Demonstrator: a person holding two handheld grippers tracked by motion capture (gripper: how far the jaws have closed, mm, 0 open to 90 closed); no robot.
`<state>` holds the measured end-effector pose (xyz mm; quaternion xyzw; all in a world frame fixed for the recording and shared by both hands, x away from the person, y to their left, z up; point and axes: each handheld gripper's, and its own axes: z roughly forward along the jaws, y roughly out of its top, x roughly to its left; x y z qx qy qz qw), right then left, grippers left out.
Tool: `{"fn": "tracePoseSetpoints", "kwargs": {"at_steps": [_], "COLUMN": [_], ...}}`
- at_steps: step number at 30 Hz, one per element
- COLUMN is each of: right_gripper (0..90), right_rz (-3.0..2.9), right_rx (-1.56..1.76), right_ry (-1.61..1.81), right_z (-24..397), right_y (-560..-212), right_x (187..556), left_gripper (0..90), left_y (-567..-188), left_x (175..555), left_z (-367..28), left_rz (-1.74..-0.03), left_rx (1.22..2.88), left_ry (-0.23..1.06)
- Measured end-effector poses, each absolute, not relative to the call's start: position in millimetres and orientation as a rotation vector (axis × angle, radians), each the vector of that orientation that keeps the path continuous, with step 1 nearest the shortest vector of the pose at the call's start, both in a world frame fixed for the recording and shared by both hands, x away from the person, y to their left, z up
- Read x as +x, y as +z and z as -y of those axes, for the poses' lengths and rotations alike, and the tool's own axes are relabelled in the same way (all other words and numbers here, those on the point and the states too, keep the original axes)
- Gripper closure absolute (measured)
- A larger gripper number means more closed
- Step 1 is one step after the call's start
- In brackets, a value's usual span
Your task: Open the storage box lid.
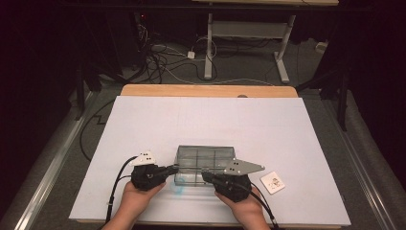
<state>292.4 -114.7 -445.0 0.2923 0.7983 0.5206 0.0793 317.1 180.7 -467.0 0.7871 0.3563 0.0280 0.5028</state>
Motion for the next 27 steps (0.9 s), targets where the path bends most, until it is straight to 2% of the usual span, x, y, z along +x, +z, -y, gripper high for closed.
{"fn": "tracePoseSetpoints", "kwargs": {"at_steps": [15, 27], "right_gripper": [90.0, 90.0], "right_rz": [-2.405, -2.370], "right_rx": [0.891, 0.917], "right_ry": [1.533, 1.495], "right_z": [115.3, 131.2], "right_y": [-452.5, -452.0], "right_x": [288.1, 278.9], "left_gripper": [87.7, 87.7], "left_y": [-465.4, -463.8], "left_x": [320.3, 326.5], "left_z": [-180.9, -178.6], "left_rz": [-0.842, -0.825], "left_rx": [1.884, 1.889], "left_ry": [0.065, 0.079]}}
